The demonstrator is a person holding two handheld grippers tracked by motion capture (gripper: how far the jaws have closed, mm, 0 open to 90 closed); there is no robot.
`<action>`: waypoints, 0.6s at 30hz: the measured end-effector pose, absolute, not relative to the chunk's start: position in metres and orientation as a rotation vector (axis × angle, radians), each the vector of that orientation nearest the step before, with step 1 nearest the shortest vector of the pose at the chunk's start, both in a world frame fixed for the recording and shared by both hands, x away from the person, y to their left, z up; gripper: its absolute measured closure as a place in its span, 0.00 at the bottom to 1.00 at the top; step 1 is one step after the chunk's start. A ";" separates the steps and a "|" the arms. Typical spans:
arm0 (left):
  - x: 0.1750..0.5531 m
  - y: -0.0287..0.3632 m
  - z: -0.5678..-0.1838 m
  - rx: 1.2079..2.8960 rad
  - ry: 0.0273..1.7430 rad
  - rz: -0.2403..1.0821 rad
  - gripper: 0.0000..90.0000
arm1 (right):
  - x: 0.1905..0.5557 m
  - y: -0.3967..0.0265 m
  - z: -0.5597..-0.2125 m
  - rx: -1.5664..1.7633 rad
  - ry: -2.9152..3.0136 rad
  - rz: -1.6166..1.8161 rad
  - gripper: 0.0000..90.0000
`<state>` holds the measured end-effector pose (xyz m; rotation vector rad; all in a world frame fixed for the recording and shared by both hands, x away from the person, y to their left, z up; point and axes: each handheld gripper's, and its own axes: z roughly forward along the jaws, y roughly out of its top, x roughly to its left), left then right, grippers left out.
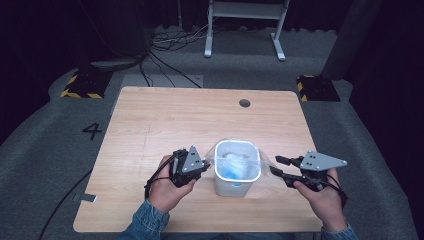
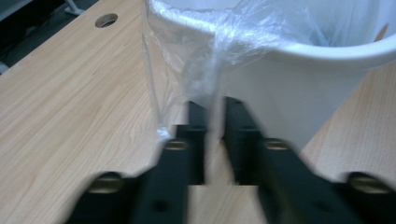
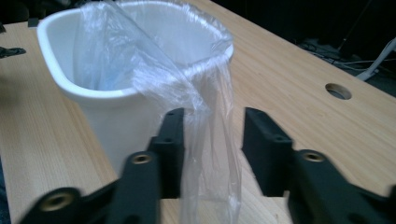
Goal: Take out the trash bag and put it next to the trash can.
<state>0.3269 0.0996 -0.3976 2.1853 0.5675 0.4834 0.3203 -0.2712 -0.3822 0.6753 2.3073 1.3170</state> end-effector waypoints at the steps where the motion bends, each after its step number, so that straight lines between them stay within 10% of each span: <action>1: 0.325 0.102 -0.396 2.167 0.574 0.490 0.70 | 0.318 -0.274 -0.379 0.675 2.293 1.327 0.54; 7: 0.319 0.125 -0.381 2.108 0.605 0.513 0.40 | 0.311 -0.294 -0.358 0.682 2.225 1.392 0.46; 18: 0.337 0.139 -0.385 2.202 0.653 0.605 0.27 | 0.336 -0.300 -0.327 0.790 2.156 1.470 0.44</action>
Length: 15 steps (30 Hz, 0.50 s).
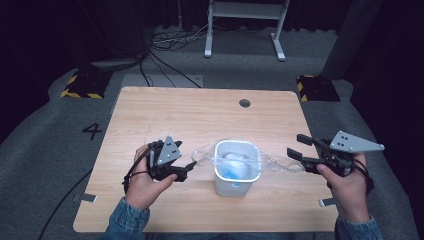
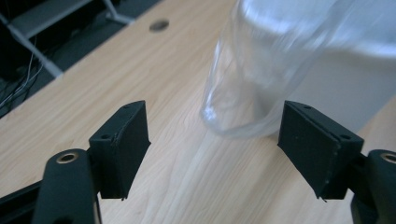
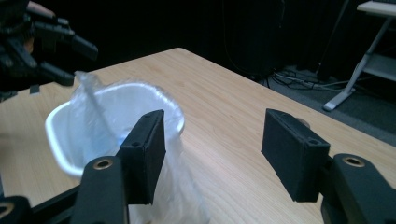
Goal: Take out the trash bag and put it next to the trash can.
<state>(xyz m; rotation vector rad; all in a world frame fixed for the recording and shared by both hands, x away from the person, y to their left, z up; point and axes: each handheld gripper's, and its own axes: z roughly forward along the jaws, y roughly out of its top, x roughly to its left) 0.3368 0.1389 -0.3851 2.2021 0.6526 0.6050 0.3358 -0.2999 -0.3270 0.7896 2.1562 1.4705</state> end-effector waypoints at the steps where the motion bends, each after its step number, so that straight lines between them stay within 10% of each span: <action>1: 0.338 0.134 -0.392 2.244 0.649 0.615 0.26 | 0.341 -0.297 -0.328 0.820 2.164 1.465 0.44; 15: 0.364 0.098 -0.414 2.296 0.641 0.593 0.38 | 0.382 -0.229 -0.365 0.881 2.446 1.331 0.49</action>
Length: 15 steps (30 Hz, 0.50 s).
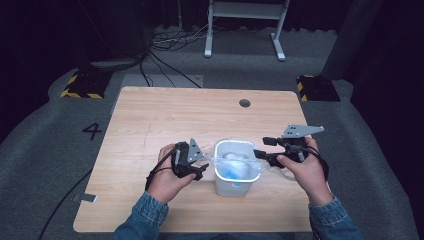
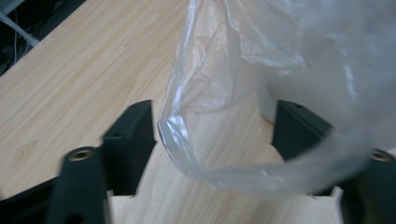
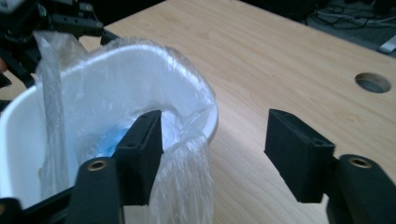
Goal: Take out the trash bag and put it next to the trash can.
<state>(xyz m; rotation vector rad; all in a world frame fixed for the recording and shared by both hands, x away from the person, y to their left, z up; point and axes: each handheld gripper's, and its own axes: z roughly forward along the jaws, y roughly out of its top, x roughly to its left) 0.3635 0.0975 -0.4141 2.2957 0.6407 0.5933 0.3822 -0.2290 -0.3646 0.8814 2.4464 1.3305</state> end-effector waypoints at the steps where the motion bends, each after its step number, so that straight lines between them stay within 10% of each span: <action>1: 0.364 0.098 -0.412 2.299 0.632 0.598 0.51 | 0.383 -0.227 -0.366 0.875 2.465 1.330 0.58; 6: 0.359 0.101 -0.399 2.225 0.662 0.546 0.96 | 0.375 -0.225 -0.357 0.764 2.447 1.314 0.94; 15: 0.332 0.106 -0.364 2.040 0.566 0.588 0.99 | 0.364 -0.221 -0.343 0.646 2.403 1.330 1.00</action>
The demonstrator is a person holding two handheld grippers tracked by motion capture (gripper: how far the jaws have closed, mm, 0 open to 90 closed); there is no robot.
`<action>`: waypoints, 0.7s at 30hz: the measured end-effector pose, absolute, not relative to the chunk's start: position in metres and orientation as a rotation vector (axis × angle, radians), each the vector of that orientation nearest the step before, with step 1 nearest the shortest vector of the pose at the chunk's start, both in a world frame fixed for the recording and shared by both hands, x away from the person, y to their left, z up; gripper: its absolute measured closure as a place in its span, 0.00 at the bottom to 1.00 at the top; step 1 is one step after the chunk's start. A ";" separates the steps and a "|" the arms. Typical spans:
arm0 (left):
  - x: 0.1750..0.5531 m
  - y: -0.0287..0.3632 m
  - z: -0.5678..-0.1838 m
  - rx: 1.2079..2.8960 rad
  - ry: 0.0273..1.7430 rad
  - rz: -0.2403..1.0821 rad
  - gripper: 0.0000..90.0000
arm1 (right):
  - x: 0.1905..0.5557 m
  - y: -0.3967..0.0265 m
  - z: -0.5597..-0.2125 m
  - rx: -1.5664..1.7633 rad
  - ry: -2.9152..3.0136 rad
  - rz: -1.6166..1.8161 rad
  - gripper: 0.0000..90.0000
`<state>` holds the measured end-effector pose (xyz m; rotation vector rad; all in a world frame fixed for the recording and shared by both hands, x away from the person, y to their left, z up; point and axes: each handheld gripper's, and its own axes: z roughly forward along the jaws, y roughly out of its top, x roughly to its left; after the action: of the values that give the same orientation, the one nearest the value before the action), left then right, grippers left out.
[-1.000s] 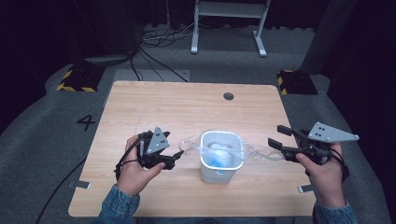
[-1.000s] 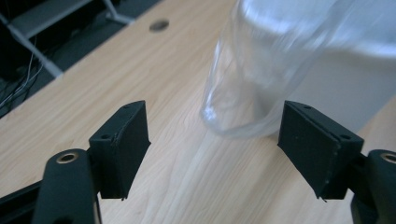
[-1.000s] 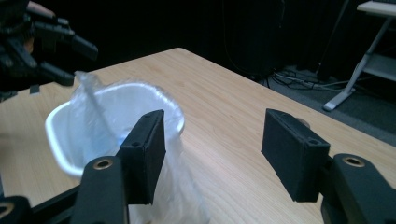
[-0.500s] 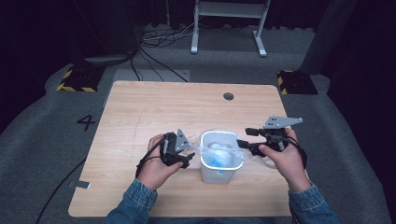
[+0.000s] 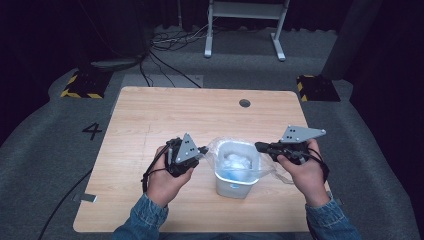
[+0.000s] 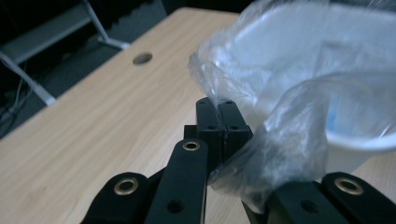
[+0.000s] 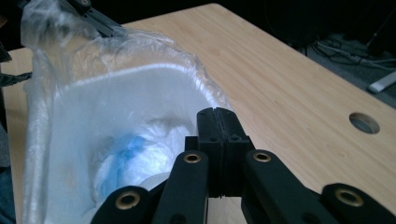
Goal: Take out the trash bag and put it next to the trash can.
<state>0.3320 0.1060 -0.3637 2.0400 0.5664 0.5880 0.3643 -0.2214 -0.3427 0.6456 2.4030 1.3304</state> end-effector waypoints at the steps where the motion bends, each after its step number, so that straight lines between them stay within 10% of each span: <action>1: 0.328 0.107 -0.361 2.014 0.554 0.594 0.99 | 0.363 -0.222 -0.342 0.639 2.399 1.341 0.99; 17: 0.313 0.122 -0.387 2.135 0.588 0.394 0.99 | 0.350 -0.251 -0.363 0.700 2.448 1.390 0.99; 21: 0.311 0.124 -0.384 2.114 0.575 0.374 0.99 | 0.346 -0.264 -0.364 0.752 2.353 1.495 0.71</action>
<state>0.3112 0.1241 -0.3841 2.1135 0.5752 0.3736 0.3464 -0.2637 -0.3635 0.7518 2.3526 1.4953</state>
